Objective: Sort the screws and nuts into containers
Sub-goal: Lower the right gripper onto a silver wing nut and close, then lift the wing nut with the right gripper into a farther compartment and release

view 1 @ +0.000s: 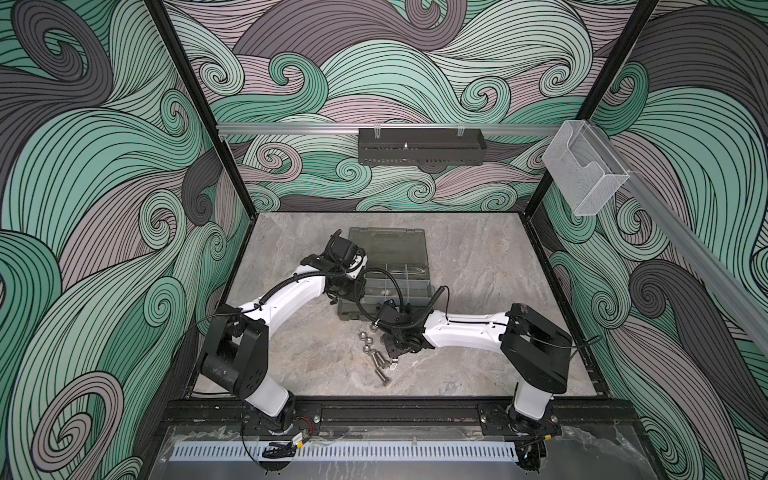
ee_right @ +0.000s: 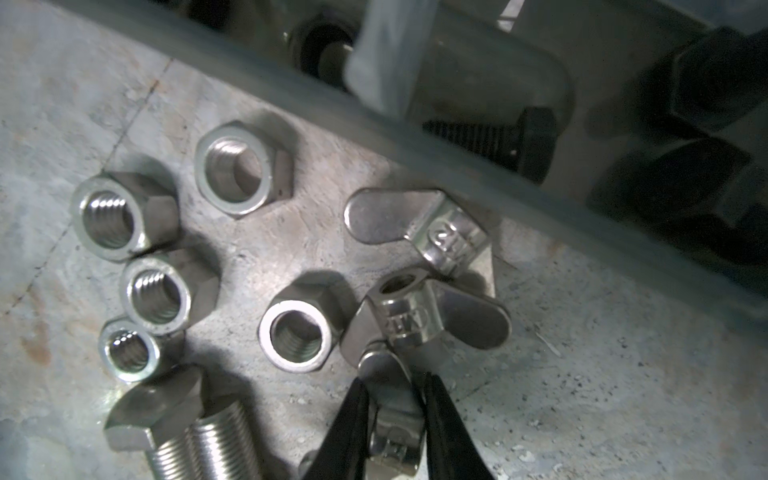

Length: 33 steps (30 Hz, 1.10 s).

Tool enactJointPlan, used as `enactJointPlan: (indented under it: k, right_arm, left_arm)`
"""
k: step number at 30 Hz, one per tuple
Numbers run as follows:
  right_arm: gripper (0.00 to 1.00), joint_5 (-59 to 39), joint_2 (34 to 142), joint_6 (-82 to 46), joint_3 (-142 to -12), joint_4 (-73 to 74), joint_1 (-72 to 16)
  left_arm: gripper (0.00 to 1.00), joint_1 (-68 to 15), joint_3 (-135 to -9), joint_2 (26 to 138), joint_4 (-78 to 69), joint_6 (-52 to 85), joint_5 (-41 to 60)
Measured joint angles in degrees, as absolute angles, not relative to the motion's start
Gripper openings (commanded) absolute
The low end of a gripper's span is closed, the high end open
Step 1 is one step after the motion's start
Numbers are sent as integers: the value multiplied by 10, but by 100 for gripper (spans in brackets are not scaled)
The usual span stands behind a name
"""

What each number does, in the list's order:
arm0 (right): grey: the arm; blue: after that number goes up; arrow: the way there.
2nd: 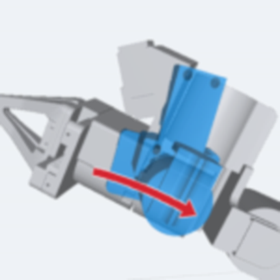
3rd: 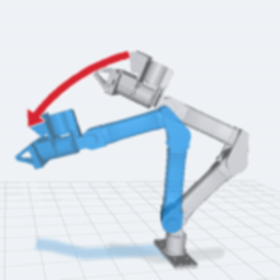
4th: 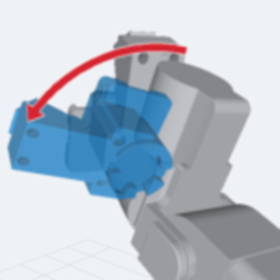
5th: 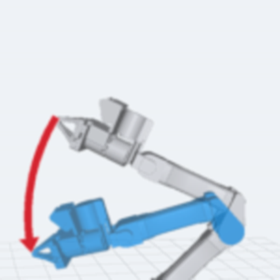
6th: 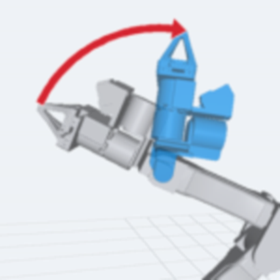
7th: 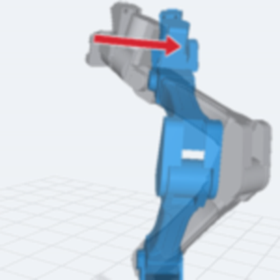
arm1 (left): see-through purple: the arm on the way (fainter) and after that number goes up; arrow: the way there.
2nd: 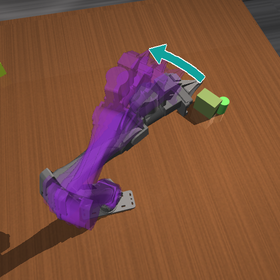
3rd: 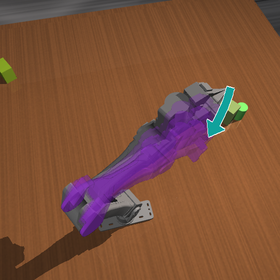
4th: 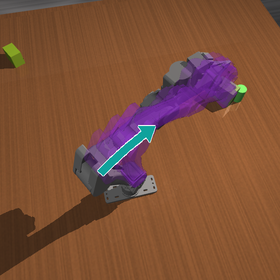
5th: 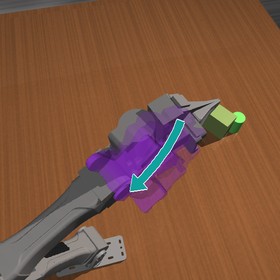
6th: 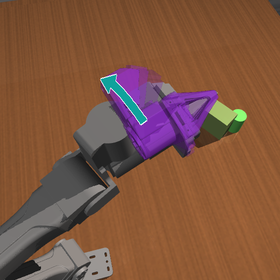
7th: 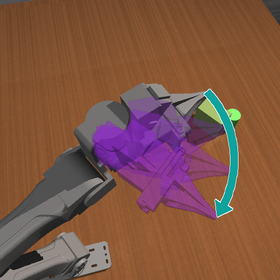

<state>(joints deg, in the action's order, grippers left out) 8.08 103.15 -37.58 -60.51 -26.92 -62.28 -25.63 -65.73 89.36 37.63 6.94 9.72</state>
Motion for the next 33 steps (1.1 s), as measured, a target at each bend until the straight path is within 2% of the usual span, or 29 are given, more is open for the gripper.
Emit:
enactJointPlan:
  k: [9, 17, 25, 33]
  right_arm:
    - [21, 91, 1007, -373, -590, -277, -620]
    - [22, 102, 922, -346, -591, -295, -597]
    - [22, 107, 869, -270, -633, -313, -485]
    - [22, 100, 938, -193, -714, -311, -383]
  left_arm:
    - [35, -256, -657, 894, 376, 69, 97]
    - [35, -256, -657, 894, 374, 70, 97]
    - [35, -256, -657, 894, 373, 70, 97]
    - [35, -256, -657, 893, 372, 70, 98]
